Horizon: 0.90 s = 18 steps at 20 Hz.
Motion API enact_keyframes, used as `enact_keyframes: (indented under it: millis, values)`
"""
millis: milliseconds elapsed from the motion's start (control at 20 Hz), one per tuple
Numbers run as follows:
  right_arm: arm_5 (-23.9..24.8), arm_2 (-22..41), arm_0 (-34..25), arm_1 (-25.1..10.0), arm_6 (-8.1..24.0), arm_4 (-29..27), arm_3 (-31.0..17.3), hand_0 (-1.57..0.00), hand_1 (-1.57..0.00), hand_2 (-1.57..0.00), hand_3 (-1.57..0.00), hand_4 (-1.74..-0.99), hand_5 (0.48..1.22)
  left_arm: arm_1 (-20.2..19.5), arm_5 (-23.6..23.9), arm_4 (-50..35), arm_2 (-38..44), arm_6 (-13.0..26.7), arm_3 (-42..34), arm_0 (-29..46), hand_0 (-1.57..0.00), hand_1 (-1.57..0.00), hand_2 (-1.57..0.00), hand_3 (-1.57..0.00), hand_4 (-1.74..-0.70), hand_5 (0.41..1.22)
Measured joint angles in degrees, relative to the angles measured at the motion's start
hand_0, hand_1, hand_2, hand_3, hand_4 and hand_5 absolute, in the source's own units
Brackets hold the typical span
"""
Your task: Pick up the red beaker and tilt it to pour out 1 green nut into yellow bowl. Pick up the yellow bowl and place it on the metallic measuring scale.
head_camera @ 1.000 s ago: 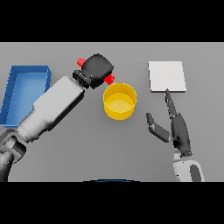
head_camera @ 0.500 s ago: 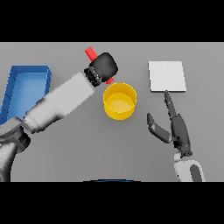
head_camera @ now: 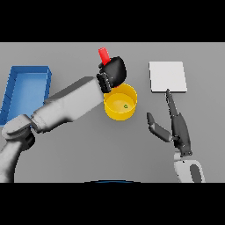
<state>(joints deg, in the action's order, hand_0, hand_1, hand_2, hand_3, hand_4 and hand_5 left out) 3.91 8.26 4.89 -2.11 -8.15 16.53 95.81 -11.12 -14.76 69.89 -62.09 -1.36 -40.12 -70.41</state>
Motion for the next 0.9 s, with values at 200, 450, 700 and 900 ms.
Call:
enact_keyframes:
  millis: [200, 450, 700, 900]
  values:
    - [0.0, 0.2, 0.3, 0.2, -0.6, 0.0, 0.2, 0.00, 0.00, 0.00, 0.00, -1.061, 0.671, 1.2, -1.1, 2.8, -5.1, -3.1, 2.5, -3.7, -1.57, -1.57, -1.57, -1.57, -1.73, 1.221]
    - [0.3, 0.8, 1.3, 0.1, -1.2, 0.9, 1.4, 0.00, 0.00, 0.00, 0.00, -1.035, 0.685, 3.2, -2.8, 4.2, -8.9, -4.2, 4.7, -7.3, -1.57, -1.57, -1.57, -1.57, -1.73, 1.221]
    - [0.7, 0.7, 0.2, 0.3, 0.2, 1.3, 0.4, 0.00, 0.00, 0.00, 0.00, -1.030, 0.682, 2.3, 0.5, 1.2, -6.2, -5.9, 9.7, -13.7, -1.57, -1.57, -1.57, -1.57, -1.73, 1.221]
    - [0.5, 0.4, -0.1, -0.5, 0.0, 1.4, 0.0, 0.00, 0.00, 0.00, 0.00, -1.018, 0.680, -1.5, 1.2, -4.5, -0.5, -6.6, 13.6, -18.6, -1.57, -1.57, -1.57, -1.13, -1.73, 1.221]
